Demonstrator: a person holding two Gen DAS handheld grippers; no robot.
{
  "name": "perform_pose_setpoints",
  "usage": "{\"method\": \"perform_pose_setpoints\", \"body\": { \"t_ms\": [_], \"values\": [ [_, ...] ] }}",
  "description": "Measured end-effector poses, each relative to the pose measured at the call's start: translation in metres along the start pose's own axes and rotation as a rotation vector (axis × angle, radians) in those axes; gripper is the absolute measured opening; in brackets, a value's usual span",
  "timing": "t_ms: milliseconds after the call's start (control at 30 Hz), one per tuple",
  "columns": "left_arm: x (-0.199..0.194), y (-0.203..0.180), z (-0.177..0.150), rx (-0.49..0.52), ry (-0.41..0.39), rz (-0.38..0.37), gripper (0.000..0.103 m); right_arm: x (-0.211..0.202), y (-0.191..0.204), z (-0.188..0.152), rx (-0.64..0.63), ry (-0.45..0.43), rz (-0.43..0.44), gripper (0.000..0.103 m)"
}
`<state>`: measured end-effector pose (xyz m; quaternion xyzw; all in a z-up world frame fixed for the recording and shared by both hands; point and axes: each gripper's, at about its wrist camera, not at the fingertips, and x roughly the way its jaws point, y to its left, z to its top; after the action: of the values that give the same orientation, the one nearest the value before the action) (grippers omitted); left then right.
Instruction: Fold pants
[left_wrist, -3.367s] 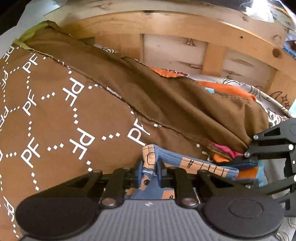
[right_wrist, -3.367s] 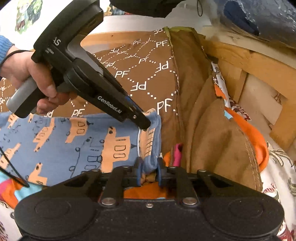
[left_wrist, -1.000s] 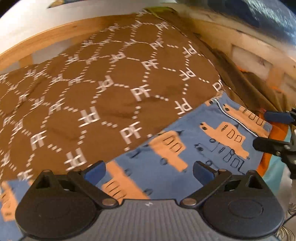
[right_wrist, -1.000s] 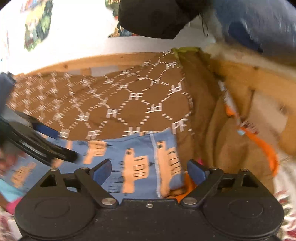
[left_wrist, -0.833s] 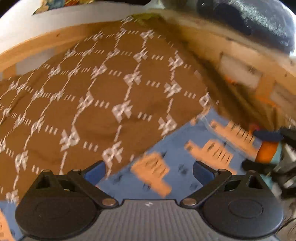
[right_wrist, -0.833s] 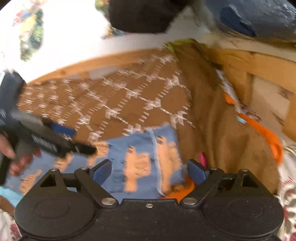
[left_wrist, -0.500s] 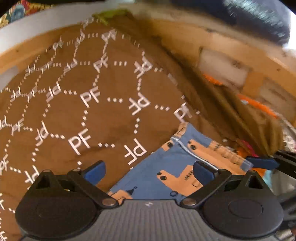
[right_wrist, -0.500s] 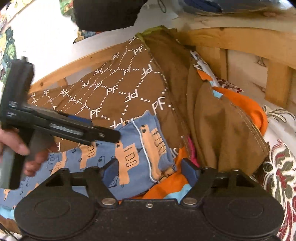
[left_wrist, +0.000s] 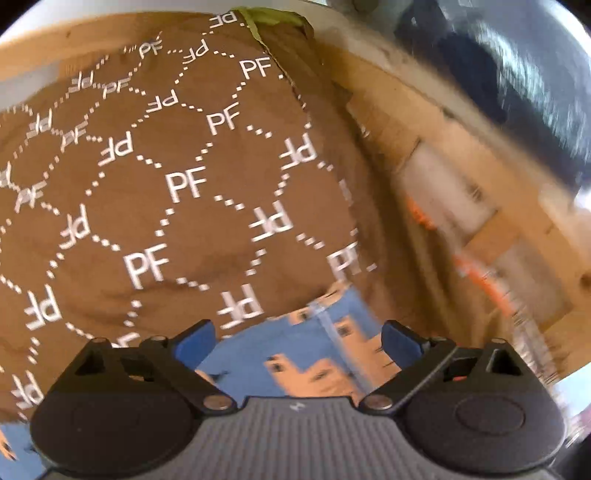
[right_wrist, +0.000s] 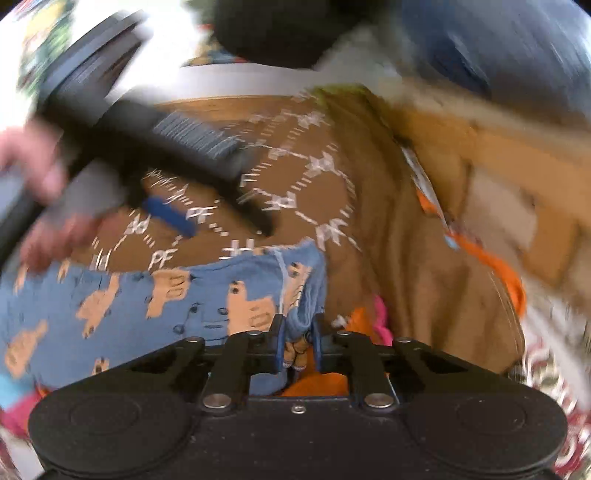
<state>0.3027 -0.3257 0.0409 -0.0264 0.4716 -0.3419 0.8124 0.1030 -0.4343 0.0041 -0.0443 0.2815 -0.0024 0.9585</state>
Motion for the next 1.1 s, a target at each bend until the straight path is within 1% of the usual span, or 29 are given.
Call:
{"method": "perform_pose_setpoints", "body": {
  "t_ms": [100, 167, 233, 300, 367, 400, 467, 500, 533, 600, 633, 700, 733, 800, 833, 900, 967, 1000, 1100],
  "values": [
    [-0.003, -0.005, 0.011, -0.053, 0.022, -0.041, 0.093, -0.002, 0.020, -0.004, -0.132, -0.029, -0.011, 0.016],
    [0.005, -0.014, 0.018, -0.055, 0.057, -0.031, 0.090, -0.003, 0.028, -0.007, -0.196, -0.038, -0.015, 0.016],
    [0.012, -0.021, 0.021, -0.043, 0.096, -0.032, 0.089, -0.001, 0.032, -0.008, -0.225, -0.035, -0.014, 0.016],
    [0.021, -0.029, 0.022, -0.021, 0.144, 0.000, 0.088, -0.001, 0.034, -0.009, -0.243, -0.032, -0.014, 0.016],
    [0.032, -0.036, 0.023, -0.005, 0.187, 0.048, 0.084, 0.000, 0.036, -0.010, -0.259, -0.028, -0.011, 0.016],
    [0.036, -0.038, 0.022, 0.000, 0.203, 0.058, 0.082, -0.001, 0.037, -0.012, -0.269, -0.026, -0.008, 0.016],
    [0.042, -0.042, 0.022, 0.005, 0.229, 0.064, 0.073, 0.000, 0.038, -0.012, -0.284, -0.022, -0.002, 0.016],
    [0.045, -0.043, 0.021, 0.008, 0.239, 0.069, 0.060, 0.000, 0.040, -0.012, -0.291, -0.021, 0.002, 0.016],
    [0.048, -0.044, 0.020, 0.017, 0.250, 0.076, 0.041, 0.000, 0.041, -0.013, -0.295, -0.020, 0.005, 0.016],
    [0.053, -0.044, 0.016, 0.031, 0.274, 0.088, 0.020, -0.001, 0.041, -0.013, -0.291, -0.020, 0.009, 0.016],
    [0.053, -0.043, 0.015, 0.022, 0.271, 0.093, 0.016, -0.001, 0.040, -0.012, -0.286, -0.021, 0.008, 0.018],
    [0.051, -0.038, 0.013, 0.005, 0.258, 0.073, 0.013, -0.002, 0.038, -0.012, -0.278, -0.025, 0.003, 0.025],
    [0.050, -0.034, 0.012, -0.013, 0.250, 0.060, 0.013, -0.002, 0.036, -0.011, -0.270, -0.025, -0.002, 0.037],
    [0.047, -0.025, 0.010, -0.063, 0.241, 0.024, 0.013, -0.001, 0.033, -0.010, -0.250, -0.025, -0.004, 0.043],
    [0.044, -0.020, 0.009, -0.079, 0.241, 0.011, 0.012, 0.000, 0.032, -0.010, -0.239, -0.018, 0.001, 0.043],
    [0.038, -0.012, 0.006, -0.099, 0.236, -0.007, 0.012, 0.003, 0.030, -0.010, -0.217, -0.006, 0.016, 0.041],
    [0.035, -0.008, 0.007, -0.121, 0.225, -0.024, 0.011, 0.003, 0.029, -0.011, -0.212, -0.010, 0.029, 0.030],
    [0.032, -0.004, 0.005, -0.132, 0.218, -0.034, 0.011, 0.003, 0.030, -0.011, -0.217, -0.014, 0.033, 0.019],
    [0.016, 0.011, 0.000, -0.180, 0.186, -0.064, 0.010, -0.001, 0.033, -0.011, -0.228, -0.035, 0.057, 0.016]
  ]
}}
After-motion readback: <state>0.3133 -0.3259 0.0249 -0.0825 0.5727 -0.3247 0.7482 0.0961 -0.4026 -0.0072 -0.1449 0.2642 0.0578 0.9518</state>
